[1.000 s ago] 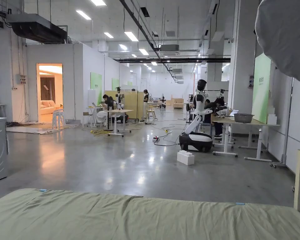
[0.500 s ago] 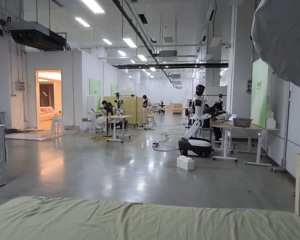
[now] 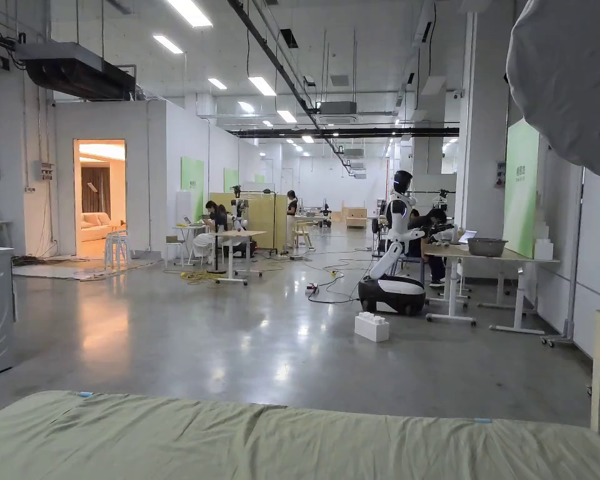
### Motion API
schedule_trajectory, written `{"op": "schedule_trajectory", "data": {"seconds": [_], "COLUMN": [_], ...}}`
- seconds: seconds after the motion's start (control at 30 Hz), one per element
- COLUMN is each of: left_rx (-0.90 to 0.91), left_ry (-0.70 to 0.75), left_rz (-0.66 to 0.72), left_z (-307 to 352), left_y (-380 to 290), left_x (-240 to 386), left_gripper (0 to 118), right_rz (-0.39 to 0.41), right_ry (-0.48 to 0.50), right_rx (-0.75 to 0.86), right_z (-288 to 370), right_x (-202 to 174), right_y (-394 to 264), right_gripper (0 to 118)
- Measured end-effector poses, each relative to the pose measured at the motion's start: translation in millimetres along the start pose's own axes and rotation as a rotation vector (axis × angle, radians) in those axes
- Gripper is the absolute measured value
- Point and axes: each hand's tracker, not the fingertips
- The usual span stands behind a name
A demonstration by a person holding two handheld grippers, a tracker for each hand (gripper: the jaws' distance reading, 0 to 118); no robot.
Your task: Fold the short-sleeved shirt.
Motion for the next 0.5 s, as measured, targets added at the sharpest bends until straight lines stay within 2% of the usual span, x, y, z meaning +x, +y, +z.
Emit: {"op": "schedule_trajectory", "data": {"seconds": [0.07,0.13,0.2,0.3,0.33,0.37,0.4,0.47,0.5], "left_rx": [-0.005,-0.002,0.007,0.055,0.049,0.034,0.032,0.03,0.03], "left_ry": [-0.006,-0.01,-0.013,0.004,0.017,0.033,0.038,0.034,0.041], "left_rz": [-0.001,-0.014,-0.031,-0.006,0.02,0.036,0.04,0.022,0.008], "left_z": [-1.0,-2.0,-1.7,-3.4,-5.4,-7.0,-7.7,-7.4,-7.3], "left_y": [-0.6,-1.2,-2.9,-12.1,-14.6,-14.9,-14.2,-13.9,-14.3], "left_x": [1.5,5.3,8.4,7.8,7.1,6.7,6.5,5.9,6.2], "left_gripper": [118,118,118,118,118,118,118,118,118], "right_rz": [0.048,0.156,0.227,0.289,0.344,0.277,0.29,0.24,0.259], "right_ry": [0.045,0.133,0.122,0.06,0.056,0.077,0.084,0.134,0.134], "right_rx": [-0.009,0.043,0.116,0.152,0.215,0.139,0.154,0.115,0.136], "right_z": [-4.6,-6.8,-3.4,-1.8,-0.7,-3.6,-3.9,-5.3,-3.7], "right_x": [0.7,2.7,0.6,-5.4,-8.8,-6.2,-5.5,-2.9,-0.9], "right_y": [-4.7,-9.1,-15.0,-24.4,-25.2,-32.0,-31.5,-35.5,-34.6], "right_gripper": [118,118,118,118,118,118,118,118,118]}}
